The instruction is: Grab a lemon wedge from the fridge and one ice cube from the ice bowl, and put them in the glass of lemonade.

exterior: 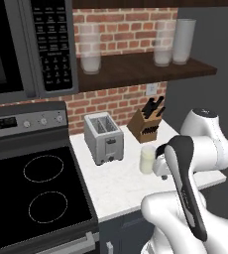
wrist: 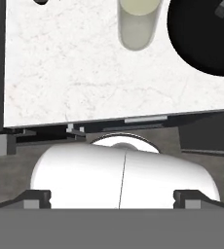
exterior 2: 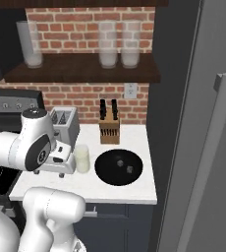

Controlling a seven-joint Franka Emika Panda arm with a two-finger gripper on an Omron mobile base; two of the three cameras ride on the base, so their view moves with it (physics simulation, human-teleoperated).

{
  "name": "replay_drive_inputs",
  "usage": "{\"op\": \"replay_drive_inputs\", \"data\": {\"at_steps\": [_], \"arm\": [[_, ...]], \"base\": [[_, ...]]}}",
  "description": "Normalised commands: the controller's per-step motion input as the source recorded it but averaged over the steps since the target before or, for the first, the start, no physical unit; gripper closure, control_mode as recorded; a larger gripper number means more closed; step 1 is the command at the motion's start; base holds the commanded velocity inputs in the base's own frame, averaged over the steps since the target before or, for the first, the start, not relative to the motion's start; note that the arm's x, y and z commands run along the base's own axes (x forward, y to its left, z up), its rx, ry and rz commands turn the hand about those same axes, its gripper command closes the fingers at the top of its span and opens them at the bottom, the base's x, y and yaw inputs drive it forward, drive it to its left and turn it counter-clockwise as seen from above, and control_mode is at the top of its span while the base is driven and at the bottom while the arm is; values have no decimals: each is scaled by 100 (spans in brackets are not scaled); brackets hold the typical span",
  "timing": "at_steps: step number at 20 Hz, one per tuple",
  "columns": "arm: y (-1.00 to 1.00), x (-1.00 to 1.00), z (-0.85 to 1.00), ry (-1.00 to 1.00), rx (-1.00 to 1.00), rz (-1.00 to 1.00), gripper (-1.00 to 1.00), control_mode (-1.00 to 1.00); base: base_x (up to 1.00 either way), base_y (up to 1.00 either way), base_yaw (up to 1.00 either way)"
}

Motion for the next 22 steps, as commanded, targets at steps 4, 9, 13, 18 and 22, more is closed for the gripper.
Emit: {"op": "replay_drive_inputs", "data": {"at_steps": [4,9,13,18,22], "arm": [[0,0,0,0,0,0,-100,100],[0,18,0,0,0,-1,-100,-100],[0,15,0,0,0,-2,-100,-100],[-5,4,-10,-4,0,-3,-100,-100],[-35,8,-19,0,0,0,-100,-100]], "base": [[19,1,0],[0,0,0],[0,0,0],[0,0,0],[0,0,0]]}}
